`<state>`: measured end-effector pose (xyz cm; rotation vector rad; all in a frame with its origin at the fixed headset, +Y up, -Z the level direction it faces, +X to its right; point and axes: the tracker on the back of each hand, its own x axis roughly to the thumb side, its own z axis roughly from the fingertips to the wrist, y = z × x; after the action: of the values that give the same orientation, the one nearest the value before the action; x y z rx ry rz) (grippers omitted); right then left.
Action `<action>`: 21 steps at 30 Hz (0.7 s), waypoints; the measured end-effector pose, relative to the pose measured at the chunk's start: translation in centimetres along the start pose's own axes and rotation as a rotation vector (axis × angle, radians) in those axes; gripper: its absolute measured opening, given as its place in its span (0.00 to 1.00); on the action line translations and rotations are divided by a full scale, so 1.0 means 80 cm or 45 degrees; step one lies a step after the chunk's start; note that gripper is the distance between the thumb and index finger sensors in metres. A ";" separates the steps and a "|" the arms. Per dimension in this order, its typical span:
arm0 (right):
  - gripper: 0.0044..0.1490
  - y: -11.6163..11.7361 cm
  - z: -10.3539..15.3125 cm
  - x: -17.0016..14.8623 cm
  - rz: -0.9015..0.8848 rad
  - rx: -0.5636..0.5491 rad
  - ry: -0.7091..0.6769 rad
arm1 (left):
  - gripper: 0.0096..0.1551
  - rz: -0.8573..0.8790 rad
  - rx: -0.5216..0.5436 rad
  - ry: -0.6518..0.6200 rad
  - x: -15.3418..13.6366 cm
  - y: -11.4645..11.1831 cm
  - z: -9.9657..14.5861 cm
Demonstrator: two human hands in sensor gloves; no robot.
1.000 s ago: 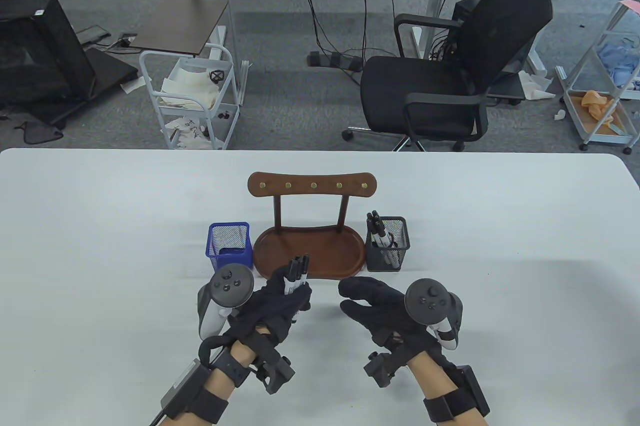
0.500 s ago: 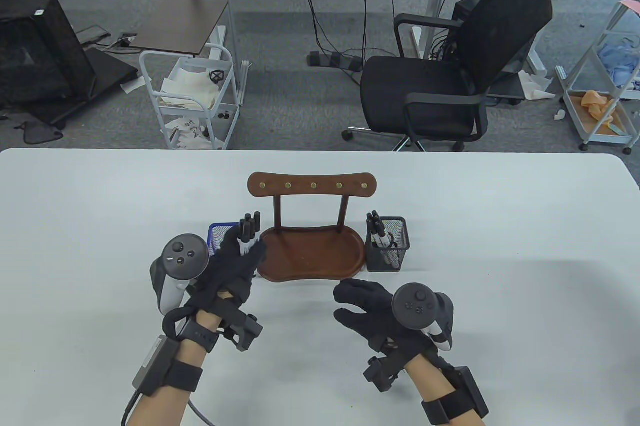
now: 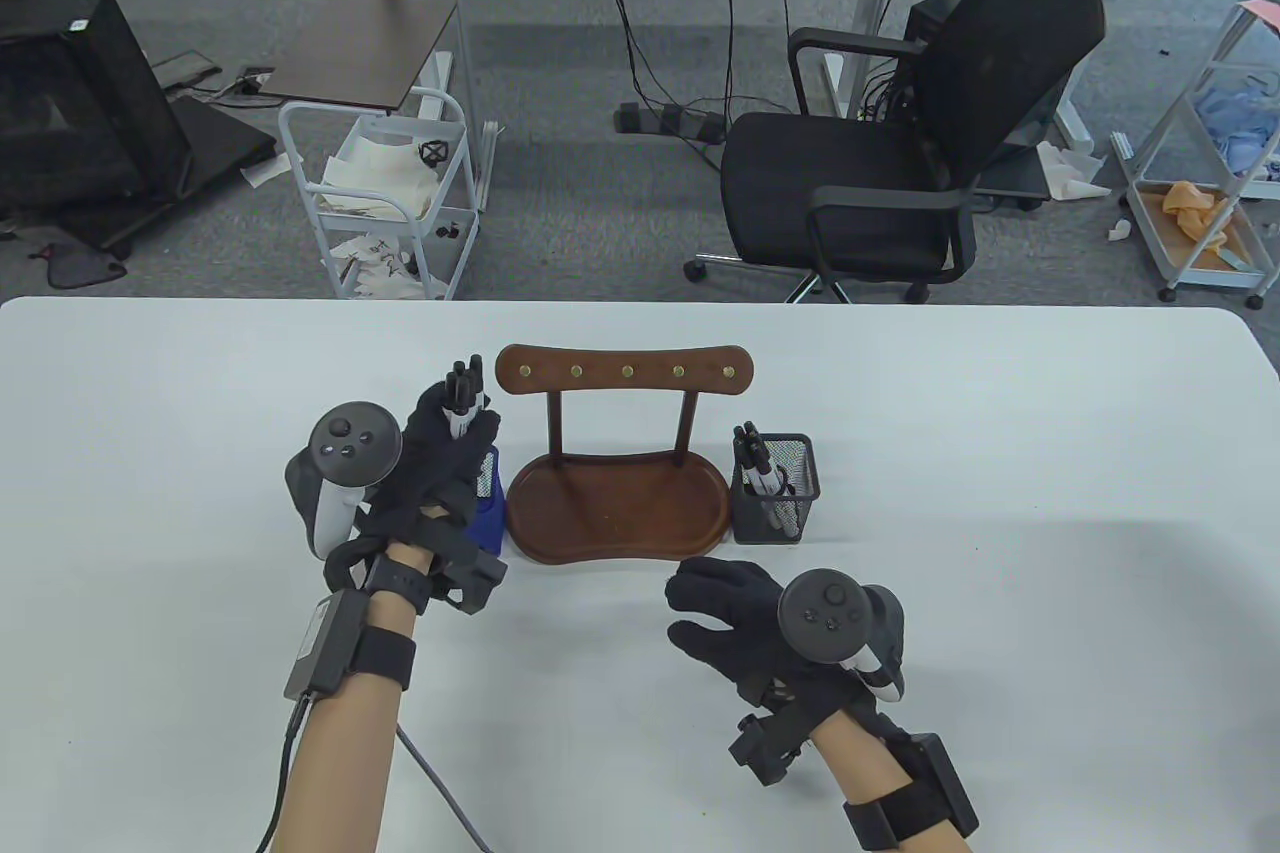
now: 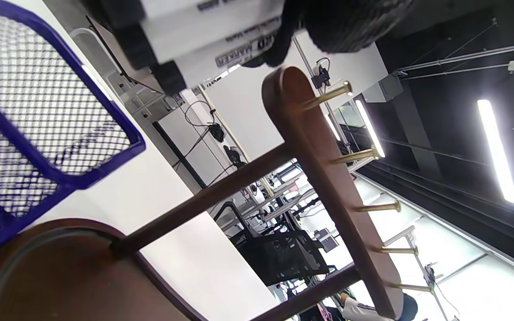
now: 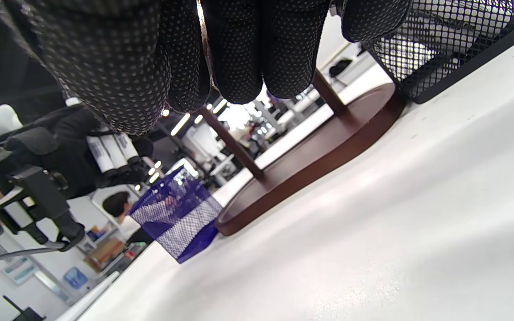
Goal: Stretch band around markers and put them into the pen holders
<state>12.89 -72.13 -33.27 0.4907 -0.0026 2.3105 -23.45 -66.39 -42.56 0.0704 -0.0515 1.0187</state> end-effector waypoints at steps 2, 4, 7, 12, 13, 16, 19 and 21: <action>0.29 0.000 0.000 0.001 -0.002 0.004 -0.005 | 0.30 -0.005 -0.006 0.024 -0.009 -0.002 -0.005; 0.29 0.000 0.001 0.002 0.017 0.004 -0.015 | 0.30 -0.023 -0.016 0.043 -0.015 -0.003 -0.009; 0.29 0.001 0.001 0.004 0.023 0.008 -0.022 | 0.30 -0.055 -0.016 0.083 -0.024 -0.007 -0.012; 0.29 0.003 0.001 0.005 0.046 0.017 -0.031 | 0.29 -0.092 -0.080 0.123 -0.033 -0.013 -0.017; 0.29 0.003 0.001 0.005 0.046 0.020 -0.032 | 0.29 -0.122 -0.073 0.126 -0.033 -0.013 -0.017; 0.29 0.003 0.001 0.005 0.051 0.024 -0.035 | 0.28 -0.144 -0.079 0.151 -0.034 -0.015 -0.018; 0.29 0.004 0.001 0.005 0.054 0.025 -0.037 | 0.28 -0.156 -0.083 0.177 -0.036 -0.015 -0.018; 0.28 0.004 0.001 0.006 0.055 0.029 -0.039 | 0.28 -0.177 -0.109 0.207 -0.037 -0.015 -0.018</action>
<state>12.40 -72.05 -33.00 0.5424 -0.0018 2.3475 -23.92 -69.40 -44.23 -0.0858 0.0574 0.8793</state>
